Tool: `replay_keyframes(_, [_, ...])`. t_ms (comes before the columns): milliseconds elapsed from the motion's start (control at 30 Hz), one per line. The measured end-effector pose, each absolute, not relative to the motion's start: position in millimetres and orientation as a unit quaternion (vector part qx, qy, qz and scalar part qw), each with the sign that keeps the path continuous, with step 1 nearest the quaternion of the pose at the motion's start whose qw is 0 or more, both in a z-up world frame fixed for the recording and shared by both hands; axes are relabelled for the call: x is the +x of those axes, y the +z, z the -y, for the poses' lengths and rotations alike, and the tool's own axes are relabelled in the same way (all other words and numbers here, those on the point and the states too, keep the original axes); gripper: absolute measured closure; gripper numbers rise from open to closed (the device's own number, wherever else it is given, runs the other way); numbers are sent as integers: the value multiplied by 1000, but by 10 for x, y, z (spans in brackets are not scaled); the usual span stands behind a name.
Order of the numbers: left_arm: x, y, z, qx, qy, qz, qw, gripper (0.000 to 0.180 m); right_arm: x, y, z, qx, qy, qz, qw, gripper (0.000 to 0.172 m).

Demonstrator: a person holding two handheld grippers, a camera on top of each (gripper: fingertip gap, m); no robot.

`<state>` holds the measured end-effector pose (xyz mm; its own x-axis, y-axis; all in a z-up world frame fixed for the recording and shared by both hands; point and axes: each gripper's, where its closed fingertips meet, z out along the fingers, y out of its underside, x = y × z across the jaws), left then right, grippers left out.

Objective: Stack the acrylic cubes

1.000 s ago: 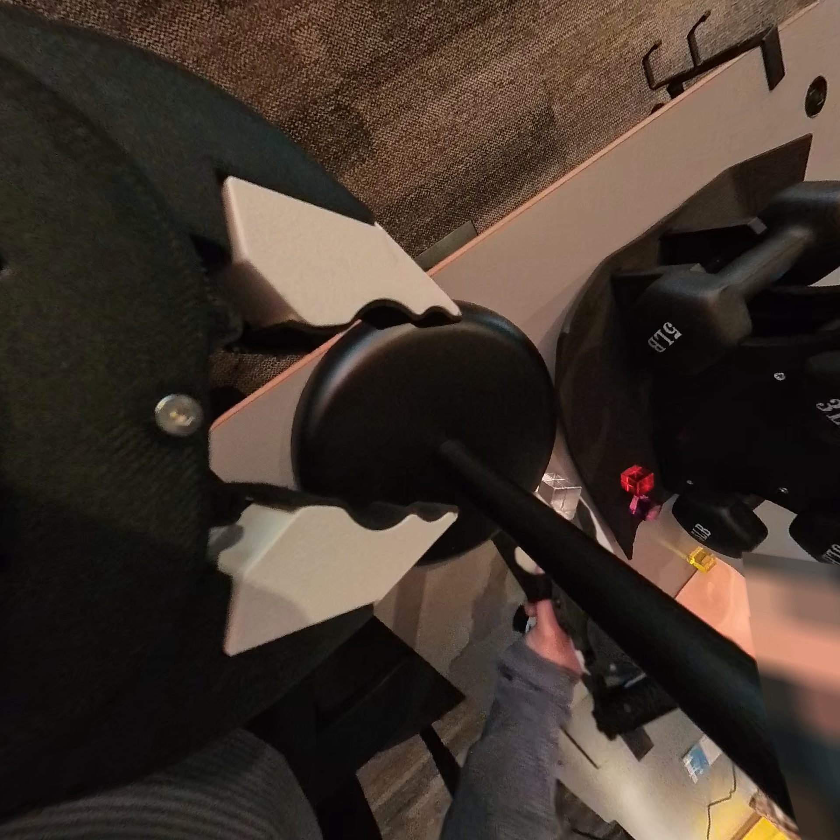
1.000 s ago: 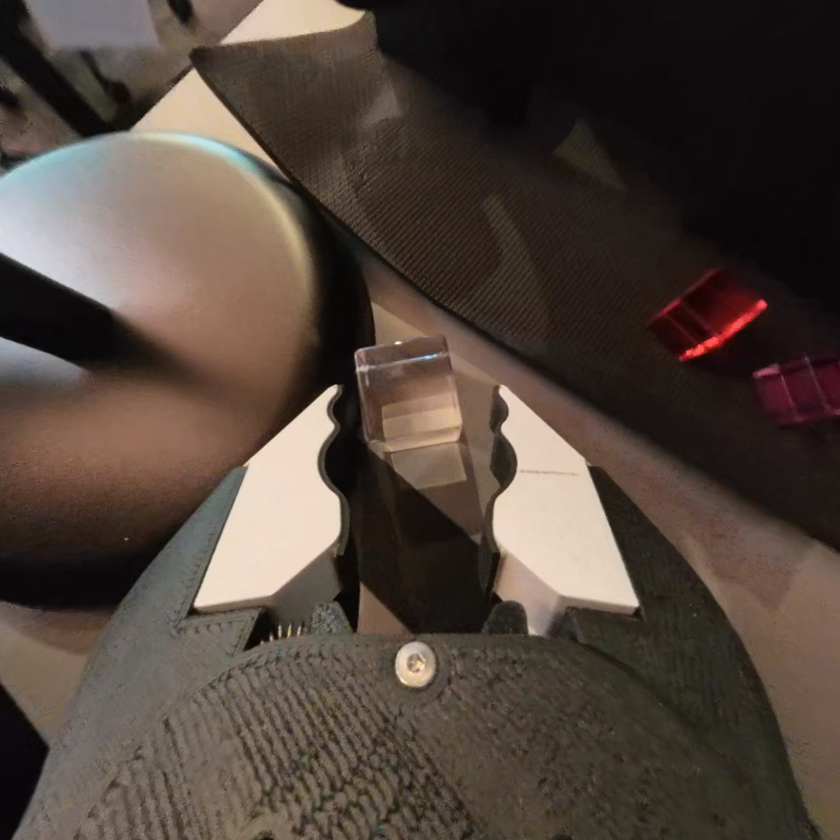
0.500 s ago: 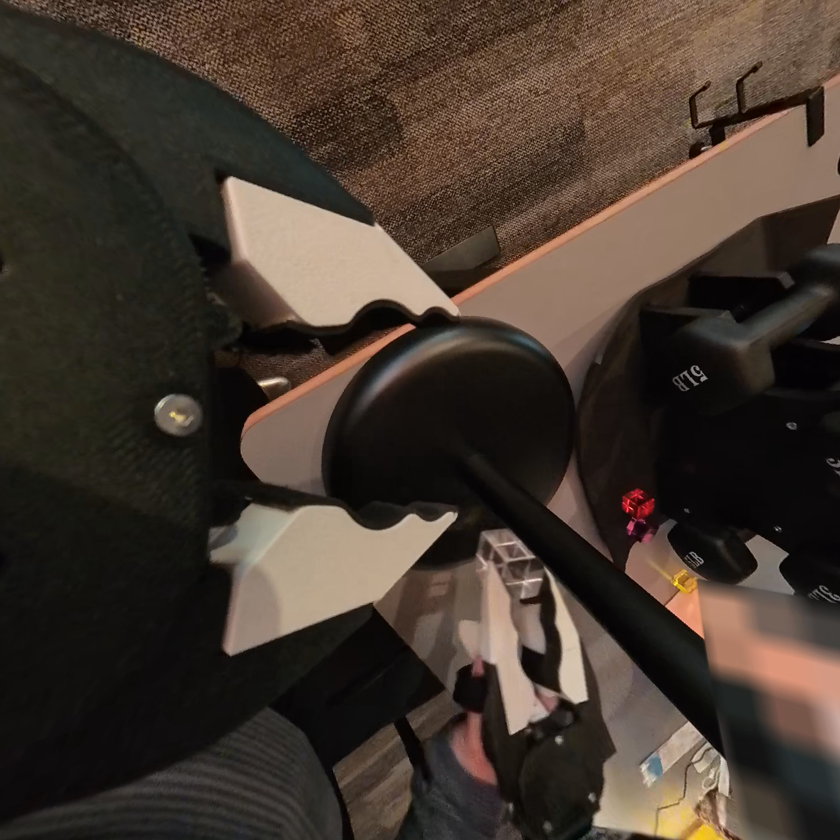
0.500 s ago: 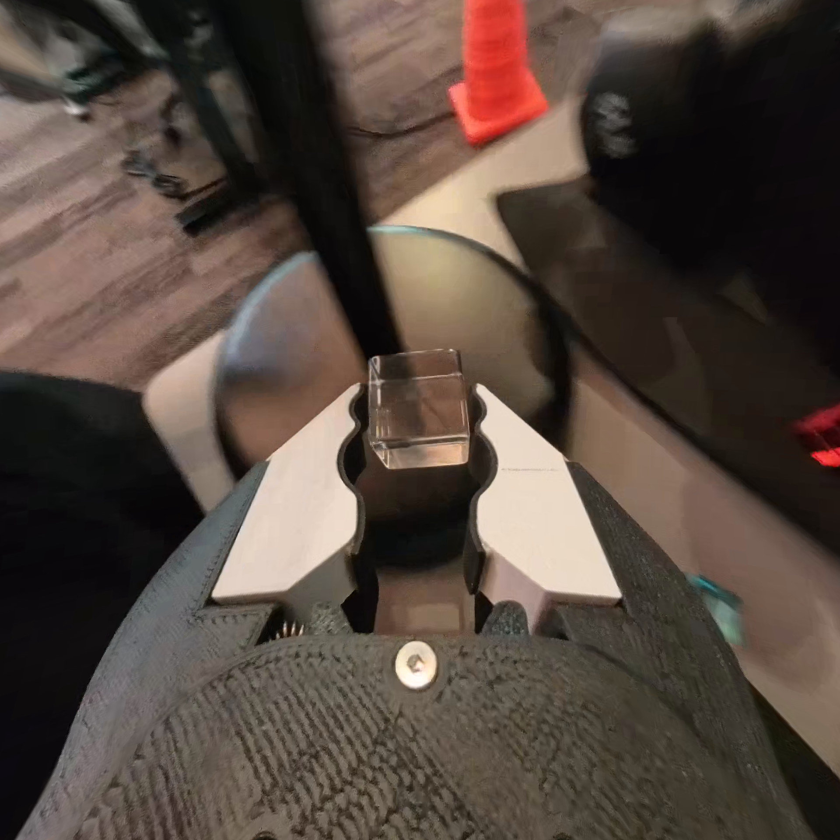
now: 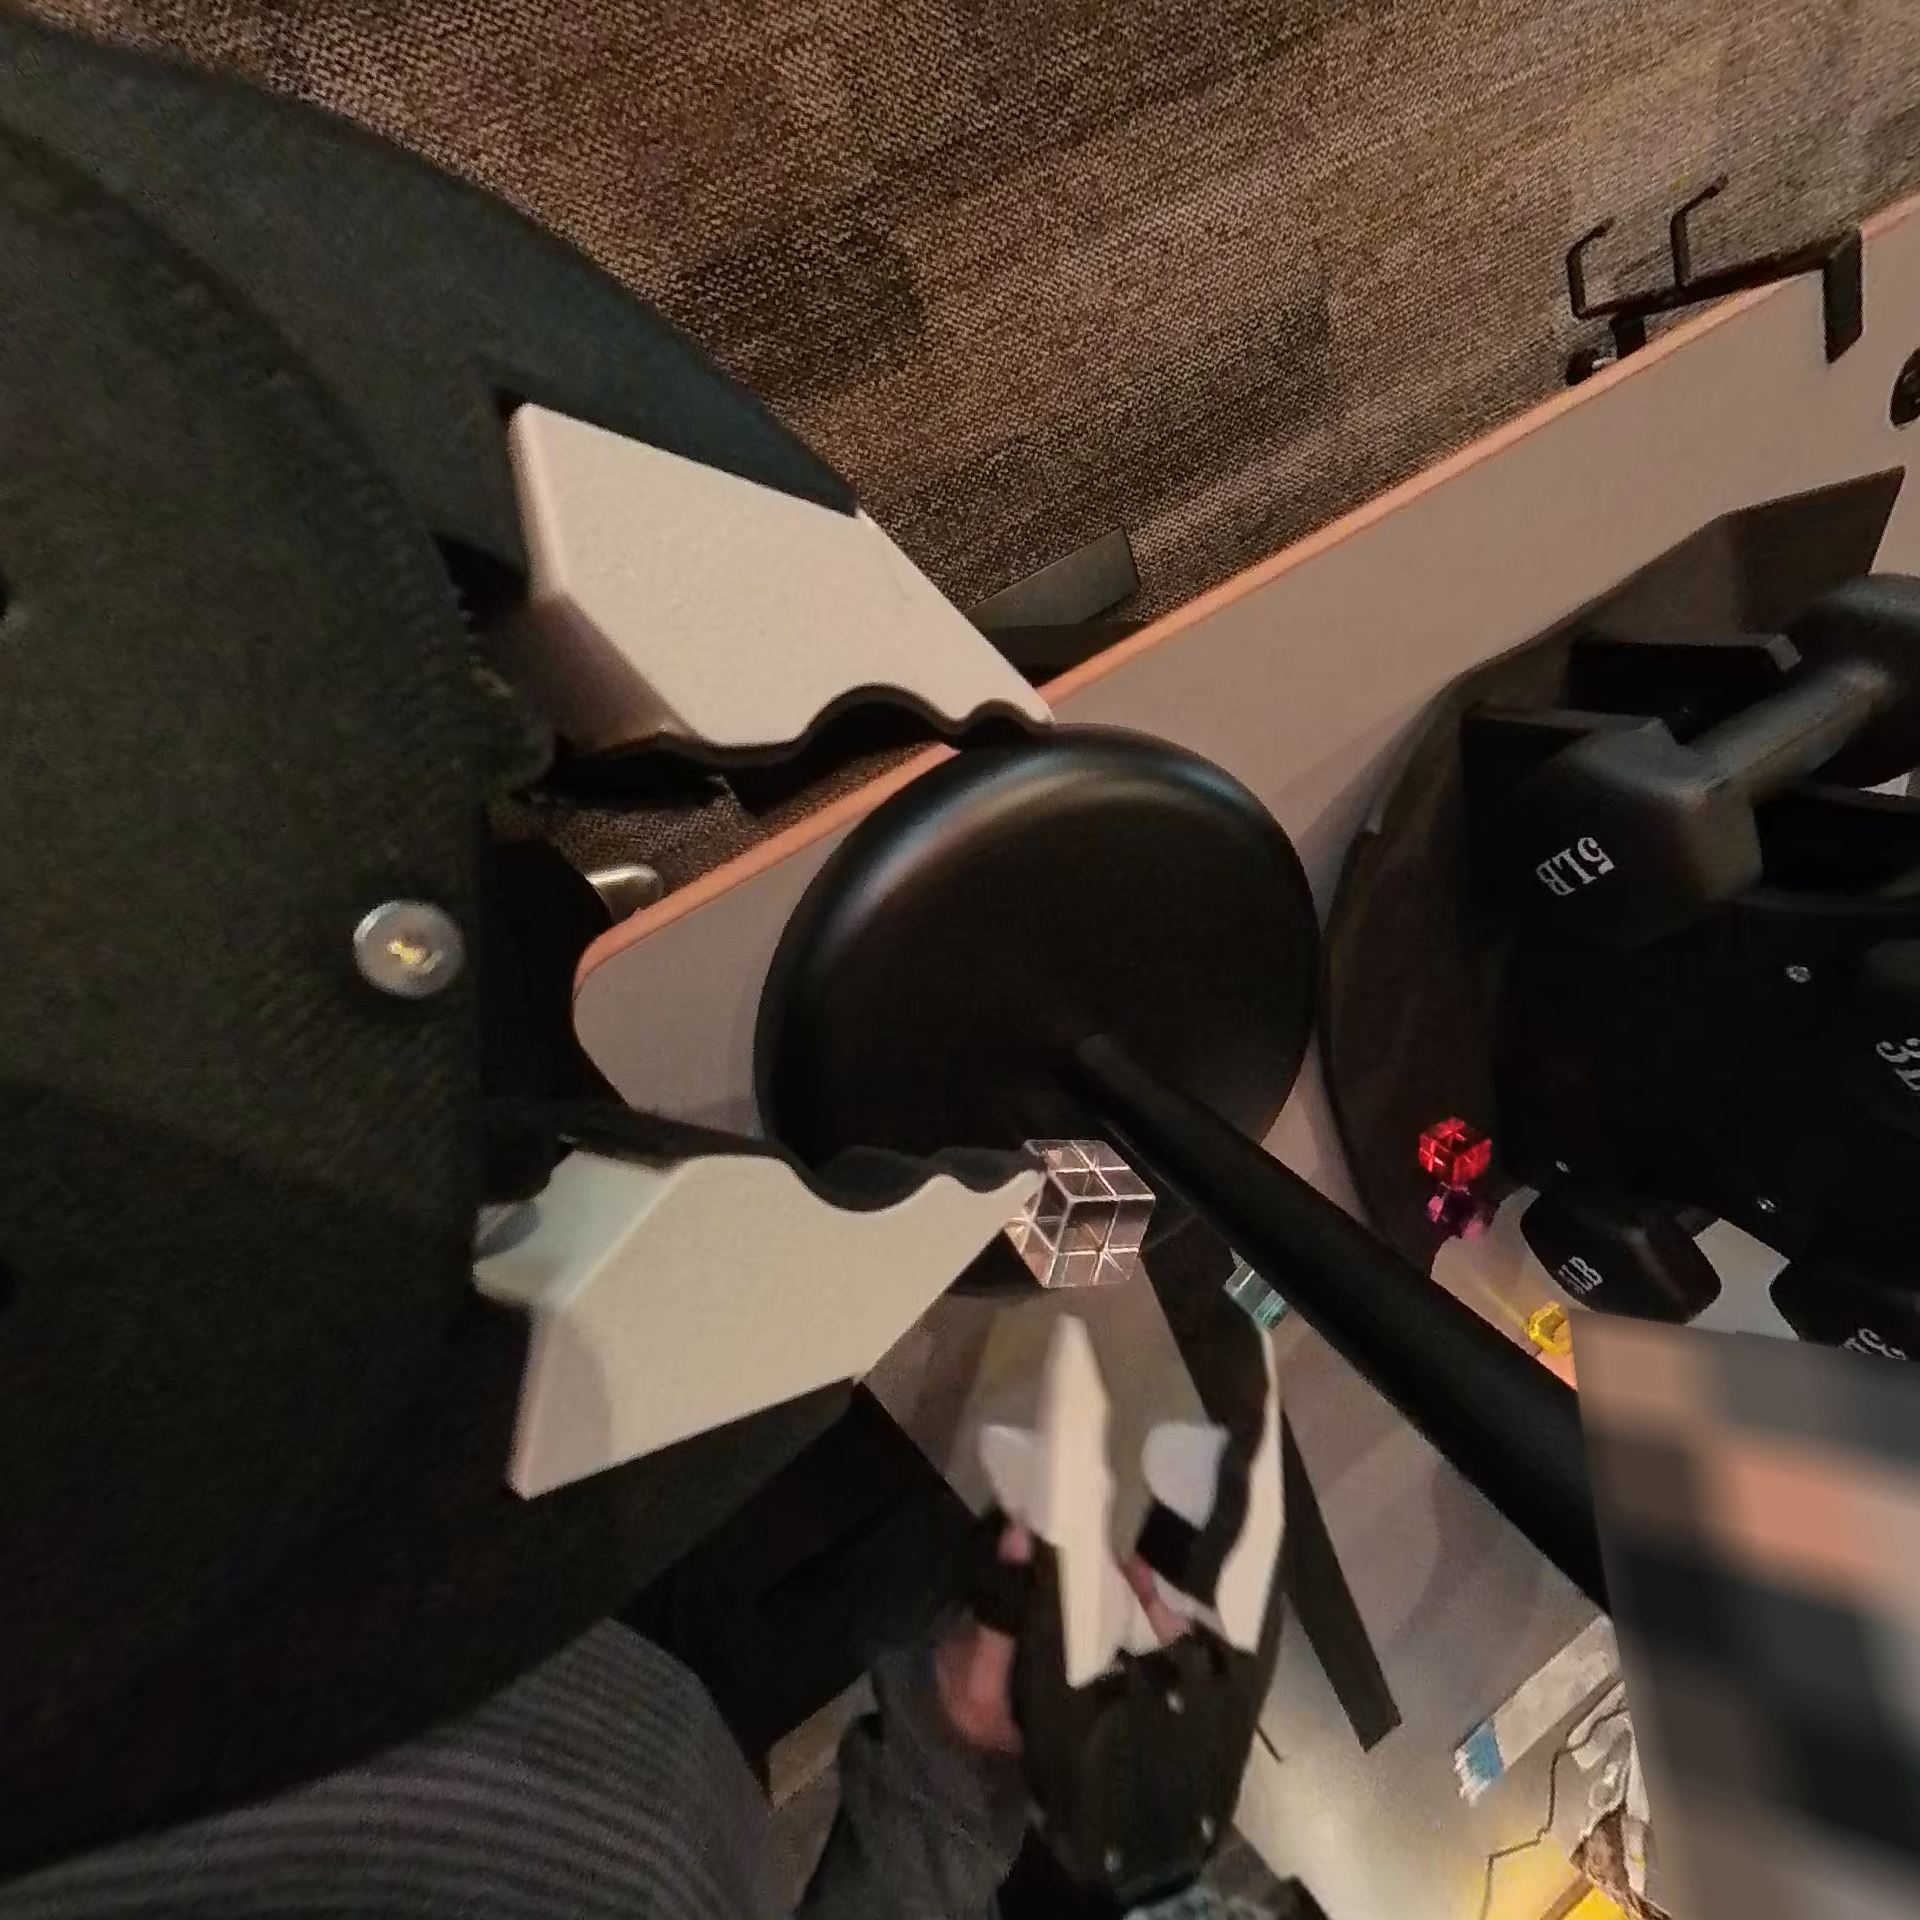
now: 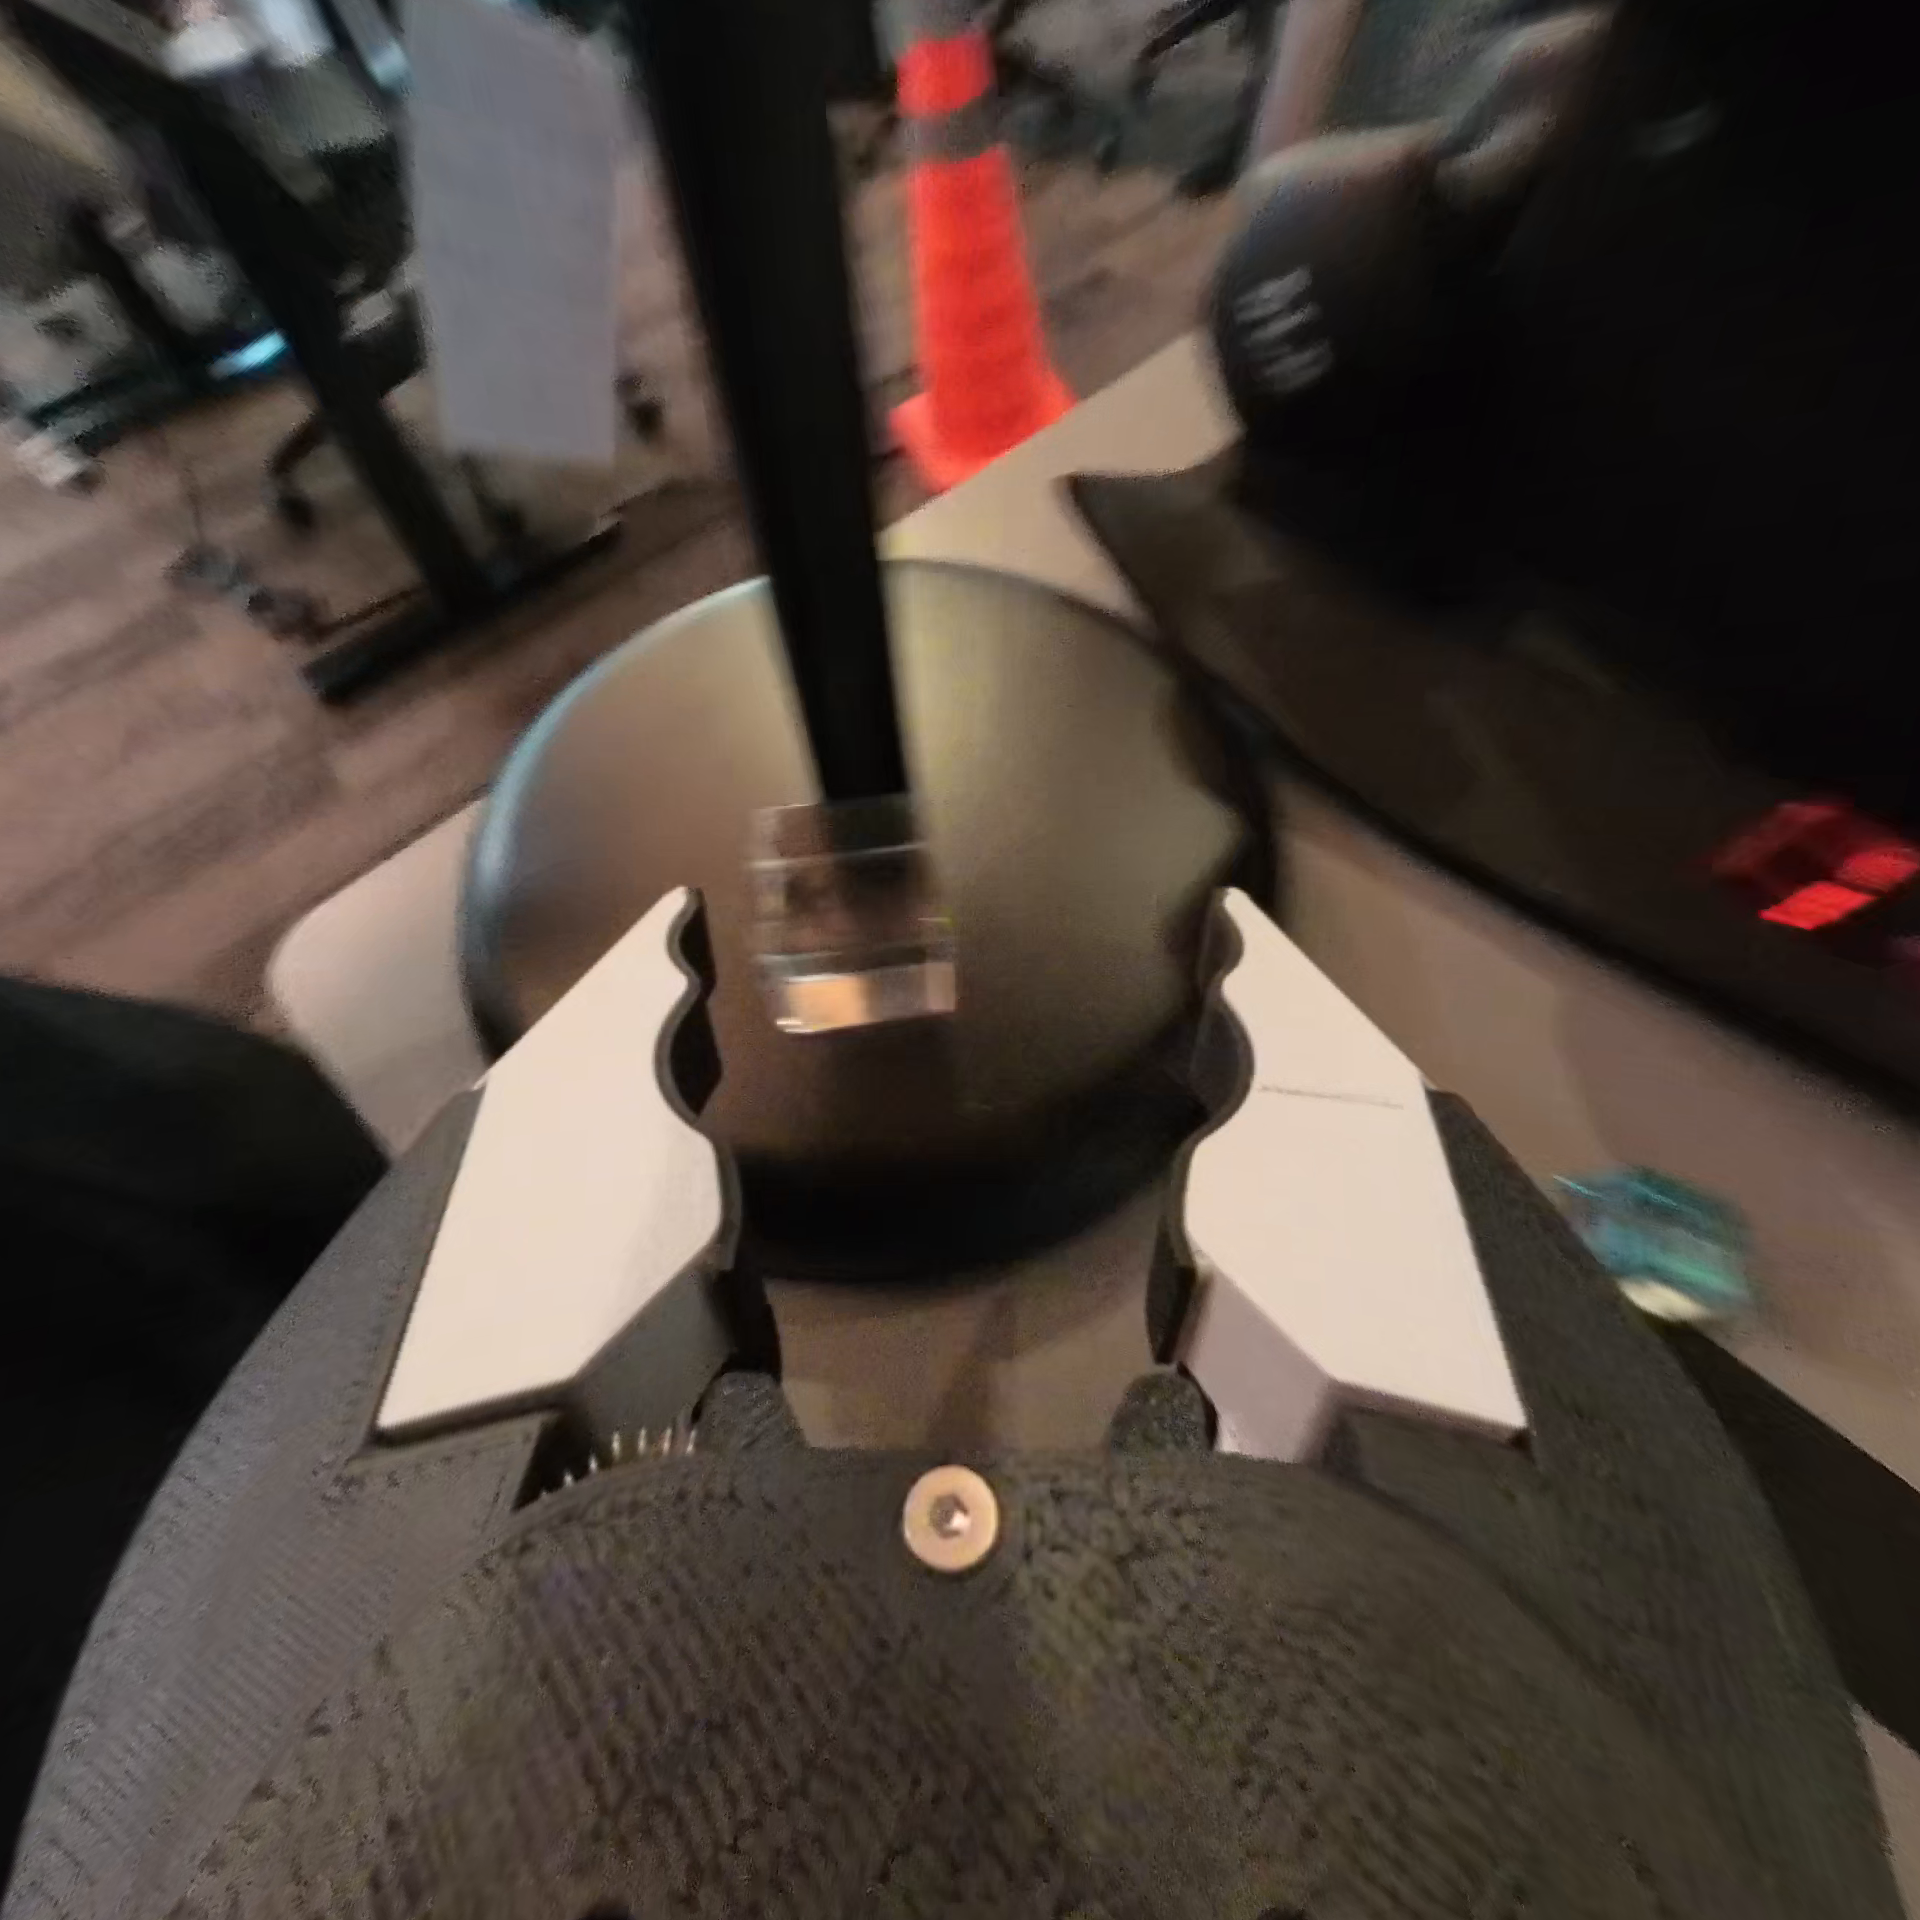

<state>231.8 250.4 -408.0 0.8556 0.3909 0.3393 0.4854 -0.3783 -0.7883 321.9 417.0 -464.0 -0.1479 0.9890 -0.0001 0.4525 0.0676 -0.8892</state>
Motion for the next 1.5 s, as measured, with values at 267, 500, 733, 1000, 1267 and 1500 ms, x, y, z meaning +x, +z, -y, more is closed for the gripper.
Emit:
replay_keyframes(267, [2394,-4126,-2446,-829,-48,272,486,103,3447,-5292,-5802,-743,204,543,333,104])
replay_keyframes(500, [2431,-4119,-2391,-827,-39,276,487,103,3286,-5327,-5719,-728,227,570,305,145])
replay_keyframes(733, [2406,-4140,-2293,-818,-34,297,491,103,3066,-4535,-4509,-611,339,650,300,146])
replay_keyframes(1000, [2402,-4155,-2258,-815,-33,304,492,104,3086,-4459,-3733,-534,329,731,271,145])
replay_keyframes(1267, [2408,-4157,-2239,-816,-32,305,490,103,3050,-4573,-3786,-562,319,714,269,145])
replay_keyframes(1500, [2393,-4160,-2247,-816,-31,305,489,103,3113,-4771,-3776,-562,301,729,249,144])
